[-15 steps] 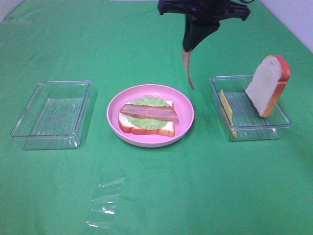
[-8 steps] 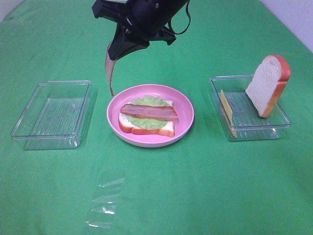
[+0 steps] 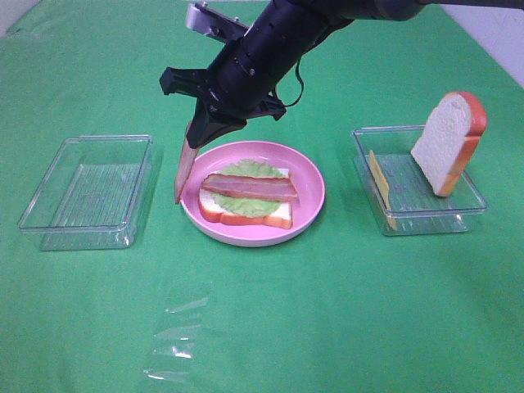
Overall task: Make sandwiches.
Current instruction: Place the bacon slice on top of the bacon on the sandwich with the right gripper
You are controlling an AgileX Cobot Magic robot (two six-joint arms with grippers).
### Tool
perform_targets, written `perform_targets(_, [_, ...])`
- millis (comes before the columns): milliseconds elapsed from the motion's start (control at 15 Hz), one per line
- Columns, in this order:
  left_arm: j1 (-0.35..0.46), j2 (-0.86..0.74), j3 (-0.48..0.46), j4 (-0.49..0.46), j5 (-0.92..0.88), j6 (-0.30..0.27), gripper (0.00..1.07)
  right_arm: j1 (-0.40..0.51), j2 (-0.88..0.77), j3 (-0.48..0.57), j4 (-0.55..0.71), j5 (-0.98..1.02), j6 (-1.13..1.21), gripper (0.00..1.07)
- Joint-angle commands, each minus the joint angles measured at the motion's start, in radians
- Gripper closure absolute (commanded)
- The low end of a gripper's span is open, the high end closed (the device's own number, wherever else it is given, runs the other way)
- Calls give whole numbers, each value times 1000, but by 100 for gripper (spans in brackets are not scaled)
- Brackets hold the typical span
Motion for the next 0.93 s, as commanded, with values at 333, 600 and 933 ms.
perform_targets(333, [-1,-21,2,-6,-6,-2,11,-4,2,3,-351,42,190,107])
perform_targets(600, [-1,-21,2,-6,-6,-2,11,-4,2,3,-455,53,232,107])
perform_targets(933, [-1,-21,2,-6,-6,-2,11,-4,2,3,-485,69,242,107])
